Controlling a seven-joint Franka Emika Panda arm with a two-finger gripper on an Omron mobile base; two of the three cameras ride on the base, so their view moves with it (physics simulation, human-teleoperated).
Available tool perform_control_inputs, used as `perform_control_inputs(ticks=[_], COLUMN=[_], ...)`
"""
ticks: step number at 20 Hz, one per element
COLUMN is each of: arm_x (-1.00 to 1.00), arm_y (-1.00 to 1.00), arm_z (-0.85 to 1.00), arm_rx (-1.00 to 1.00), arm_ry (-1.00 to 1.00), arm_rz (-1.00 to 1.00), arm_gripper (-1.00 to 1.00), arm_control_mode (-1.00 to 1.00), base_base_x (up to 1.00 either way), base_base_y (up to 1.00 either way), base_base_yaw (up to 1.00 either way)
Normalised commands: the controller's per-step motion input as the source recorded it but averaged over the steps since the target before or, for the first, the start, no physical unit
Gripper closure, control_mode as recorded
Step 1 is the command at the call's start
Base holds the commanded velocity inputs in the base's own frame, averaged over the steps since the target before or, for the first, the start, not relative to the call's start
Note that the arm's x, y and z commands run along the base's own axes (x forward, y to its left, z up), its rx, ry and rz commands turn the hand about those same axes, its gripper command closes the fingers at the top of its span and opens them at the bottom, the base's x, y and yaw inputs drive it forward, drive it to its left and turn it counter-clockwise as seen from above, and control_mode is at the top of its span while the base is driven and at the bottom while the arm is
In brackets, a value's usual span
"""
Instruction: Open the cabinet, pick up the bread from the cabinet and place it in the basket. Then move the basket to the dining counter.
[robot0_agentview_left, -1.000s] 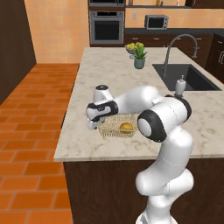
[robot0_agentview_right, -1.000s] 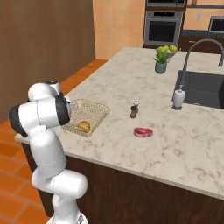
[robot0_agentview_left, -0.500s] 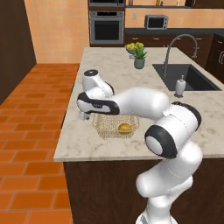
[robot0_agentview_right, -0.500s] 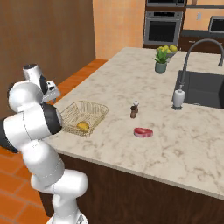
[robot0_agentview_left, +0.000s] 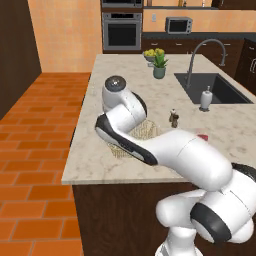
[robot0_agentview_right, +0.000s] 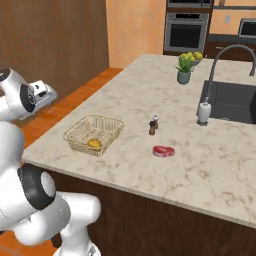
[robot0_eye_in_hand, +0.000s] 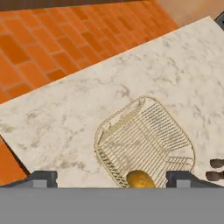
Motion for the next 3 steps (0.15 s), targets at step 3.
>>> perform_control_inputs(ticks=[3], arm_x=[-0.70], arm_y=[-0.66], arm_z=[0.79], arm_rx=[0.14], arm_ry=[-0.21], arm_rz=[-0.03], arm_gripper=[-1.00], arm_control_mode=[-1.00], base_base_x=[0.00], base_base_y=[0.00], base_base_yaw=[0.00])
